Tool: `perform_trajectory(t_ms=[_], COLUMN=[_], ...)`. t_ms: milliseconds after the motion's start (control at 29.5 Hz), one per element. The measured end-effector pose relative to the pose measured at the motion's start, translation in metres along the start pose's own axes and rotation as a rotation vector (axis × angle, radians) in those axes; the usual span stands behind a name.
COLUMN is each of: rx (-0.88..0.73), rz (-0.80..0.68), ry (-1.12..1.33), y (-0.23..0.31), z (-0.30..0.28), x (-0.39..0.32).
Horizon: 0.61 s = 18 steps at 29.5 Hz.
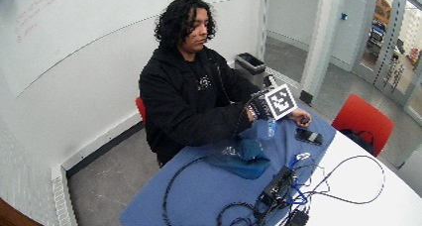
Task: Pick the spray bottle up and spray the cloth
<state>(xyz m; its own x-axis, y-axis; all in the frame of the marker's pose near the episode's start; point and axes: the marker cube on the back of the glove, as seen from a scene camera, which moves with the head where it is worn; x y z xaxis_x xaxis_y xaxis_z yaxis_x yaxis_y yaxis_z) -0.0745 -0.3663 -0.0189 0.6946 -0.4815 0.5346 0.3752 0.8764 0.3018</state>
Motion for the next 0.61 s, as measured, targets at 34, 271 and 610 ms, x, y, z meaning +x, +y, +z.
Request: perform_trajectory(t_ms=[34, 271, 610], rx=[0.011, 0.026, 0.088], rz=[0.001, 0.003, -0.023], ry=[-0.036, -0.272, -0.359], y=[-0.001, -0.003, -0.002], z=[0.005, 0.039, 0.044], x=[0.004, 0.031, 0.042])
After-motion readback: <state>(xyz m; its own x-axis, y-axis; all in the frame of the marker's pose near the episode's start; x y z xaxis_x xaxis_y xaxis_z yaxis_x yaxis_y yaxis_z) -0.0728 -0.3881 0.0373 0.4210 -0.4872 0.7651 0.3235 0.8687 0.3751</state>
